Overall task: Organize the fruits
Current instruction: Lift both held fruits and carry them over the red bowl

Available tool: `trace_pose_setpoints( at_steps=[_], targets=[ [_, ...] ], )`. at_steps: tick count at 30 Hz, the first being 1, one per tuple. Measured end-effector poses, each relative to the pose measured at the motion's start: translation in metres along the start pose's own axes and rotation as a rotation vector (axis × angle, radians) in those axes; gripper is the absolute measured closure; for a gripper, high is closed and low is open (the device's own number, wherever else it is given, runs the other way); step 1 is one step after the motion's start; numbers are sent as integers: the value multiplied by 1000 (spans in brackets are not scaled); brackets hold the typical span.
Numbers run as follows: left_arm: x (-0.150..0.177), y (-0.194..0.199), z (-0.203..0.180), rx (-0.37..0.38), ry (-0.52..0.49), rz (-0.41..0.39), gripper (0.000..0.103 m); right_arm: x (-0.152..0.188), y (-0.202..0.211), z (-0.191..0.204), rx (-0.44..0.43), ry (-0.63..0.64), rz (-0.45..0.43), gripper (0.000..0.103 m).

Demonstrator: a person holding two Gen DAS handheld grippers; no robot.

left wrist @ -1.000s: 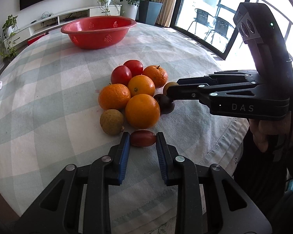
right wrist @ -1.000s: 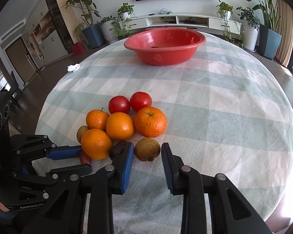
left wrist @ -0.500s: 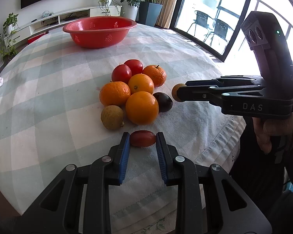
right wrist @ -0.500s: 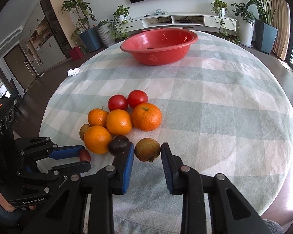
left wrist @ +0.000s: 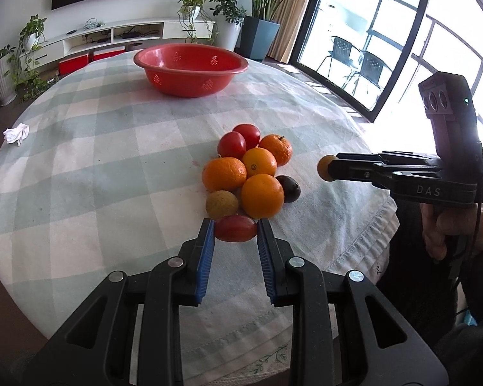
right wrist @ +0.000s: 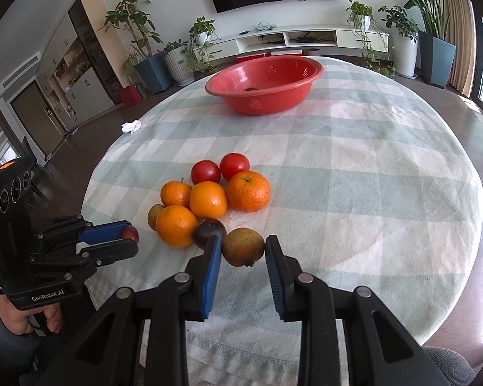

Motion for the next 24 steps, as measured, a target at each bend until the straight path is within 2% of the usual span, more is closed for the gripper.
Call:
trace_pose_setpoints(
  at_steps=[7,13,18,24],
  targets=[
    [-30,13,31,-25,28,-46,78,-17,17,-24,43,-38,-50,72],
    [-85,19,49,-51,2,-110,78,-45,36,-39,82,-35,-109,72],
    [-147,10,54,-82,-64,-140,78,-87,47,-38,95,15,-163,72],
    [-214,-21,53,-97,-125,-129,78,-154,42,-30,62,68,-225,72]
  ],
)
Point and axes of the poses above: each gripper's, at about its wrist camera, not at the fingertips, and y roughly against the way its jaws point, z to its left, x to its underside, the point moved 3 cm from there along -y, roughly the way its jaws point, and after that the axes turned 6 degrees about -x, right-handed, at the moved point
